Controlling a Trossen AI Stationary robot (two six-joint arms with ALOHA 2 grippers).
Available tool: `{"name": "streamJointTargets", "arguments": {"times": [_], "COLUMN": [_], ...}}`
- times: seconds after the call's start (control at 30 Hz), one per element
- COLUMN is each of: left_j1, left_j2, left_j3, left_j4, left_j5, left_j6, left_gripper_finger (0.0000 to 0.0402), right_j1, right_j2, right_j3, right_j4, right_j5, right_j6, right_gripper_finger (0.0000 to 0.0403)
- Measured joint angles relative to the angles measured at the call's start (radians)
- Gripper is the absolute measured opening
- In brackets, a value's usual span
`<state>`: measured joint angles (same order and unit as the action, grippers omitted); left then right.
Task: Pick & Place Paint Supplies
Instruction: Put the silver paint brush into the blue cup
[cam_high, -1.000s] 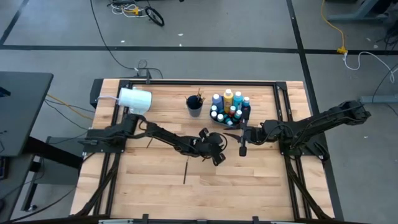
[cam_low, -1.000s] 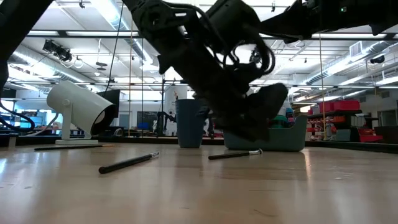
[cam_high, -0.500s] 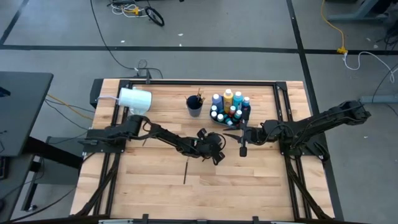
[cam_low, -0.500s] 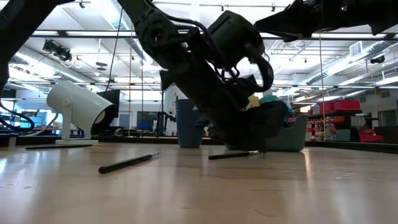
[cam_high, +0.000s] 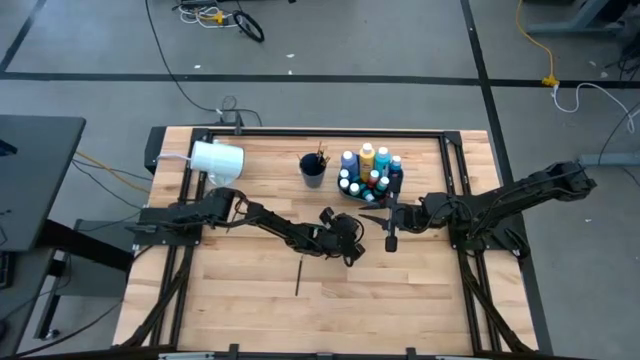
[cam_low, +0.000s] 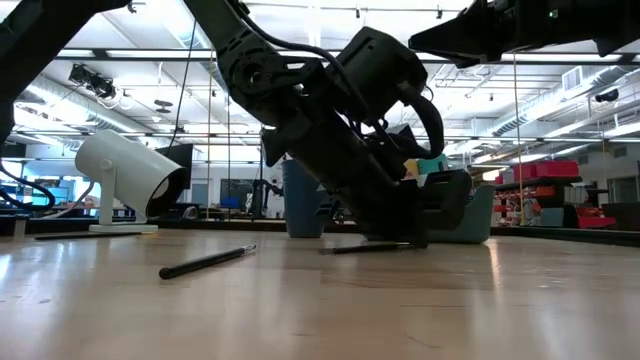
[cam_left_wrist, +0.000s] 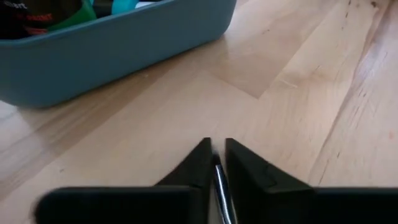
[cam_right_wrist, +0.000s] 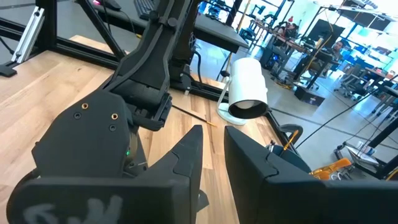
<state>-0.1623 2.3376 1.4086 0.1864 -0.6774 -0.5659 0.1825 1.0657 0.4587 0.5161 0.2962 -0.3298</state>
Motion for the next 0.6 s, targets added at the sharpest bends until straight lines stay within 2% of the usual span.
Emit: {"name": "streamJointTargets", "arguments": {"times": [0.1, 0.27, 0.47, 0.6], "left_j1": [-0.001, -0.015, -0.043, -0.070], "left_j2": [0.001, -0.039, -0.200, -0.316], "left_j3": [-0.001, -0.007, -0.005, -0.007], "left_j4": [0.011, -0.021, -0.078, -0.126], "left_j5": [0.004, -0.009, -0.143, -0.265], "left_j6": [-0.001, 0.026, 0.096, 0.202], "left_gripper_finger": [0.0015, 0.0018, 0.0006, 0.0004], "right_j1": [0.000, 0.000, 0.000, 0.001], "right_j2": [0.000, 0.000, 0.000, 0.000], "right_j3": [0.000, 0.000, 0.000, 0.000], "right_j4": [-0.001, -0.004, -0.009, -0.009], "right_j5": [0.000, 0.000, 0.000, 0.000], "right_j6": [0.000, 0.000, 0.000, 0.000], "right_gripper_finger": [0.0071, 0.0071, 0.0071, 0.0071]}}
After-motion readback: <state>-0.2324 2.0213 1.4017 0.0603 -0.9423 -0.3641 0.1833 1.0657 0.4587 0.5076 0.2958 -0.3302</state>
